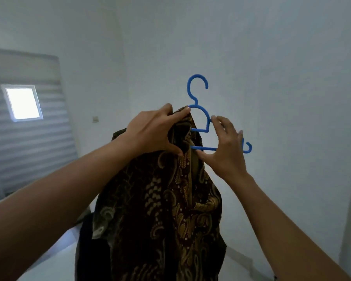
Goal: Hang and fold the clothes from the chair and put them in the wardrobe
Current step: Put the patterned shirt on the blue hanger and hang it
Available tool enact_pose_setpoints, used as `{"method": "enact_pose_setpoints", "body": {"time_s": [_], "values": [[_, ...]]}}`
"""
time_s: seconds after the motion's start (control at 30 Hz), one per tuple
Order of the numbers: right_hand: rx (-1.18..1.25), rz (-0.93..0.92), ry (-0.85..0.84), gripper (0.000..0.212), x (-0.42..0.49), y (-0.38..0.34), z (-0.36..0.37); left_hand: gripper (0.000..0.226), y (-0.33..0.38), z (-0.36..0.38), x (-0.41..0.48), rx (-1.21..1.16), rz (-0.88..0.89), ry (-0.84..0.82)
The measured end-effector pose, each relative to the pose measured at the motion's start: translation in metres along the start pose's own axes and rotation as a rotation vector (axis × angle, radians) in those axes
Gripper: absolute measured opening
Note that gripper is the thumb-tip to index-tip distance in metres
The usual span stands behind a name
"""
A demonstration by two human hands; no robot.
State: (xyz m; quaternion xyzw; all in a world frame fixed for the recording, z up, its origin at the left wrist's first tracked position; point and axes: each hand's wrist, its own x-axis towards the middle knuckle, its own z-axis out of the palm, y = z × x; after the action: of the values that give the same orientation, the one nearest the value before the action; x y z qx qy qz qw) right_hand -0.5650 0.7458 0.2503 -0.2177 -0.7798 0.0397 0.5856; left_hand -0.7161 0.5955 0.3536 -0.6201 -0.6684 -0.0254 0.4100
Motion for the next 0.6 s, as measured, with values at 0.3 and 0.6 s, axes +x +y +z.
{"method": "enact_pose_setpoints", "body": {"time_s": [0.3,0.6], "values": [[0.091,0.333,-0.229,0.038,-0.044,-0.002,0.025,0.119,-0.029,-0.008,-0.003,-0.035,-0.198,0.025],[0.497,0.563,0.004,0.050,-0.004,0.015,-0.010,0.124,-0.062,0.004,-0.038,-0.105,-0.263,0.063]]}}
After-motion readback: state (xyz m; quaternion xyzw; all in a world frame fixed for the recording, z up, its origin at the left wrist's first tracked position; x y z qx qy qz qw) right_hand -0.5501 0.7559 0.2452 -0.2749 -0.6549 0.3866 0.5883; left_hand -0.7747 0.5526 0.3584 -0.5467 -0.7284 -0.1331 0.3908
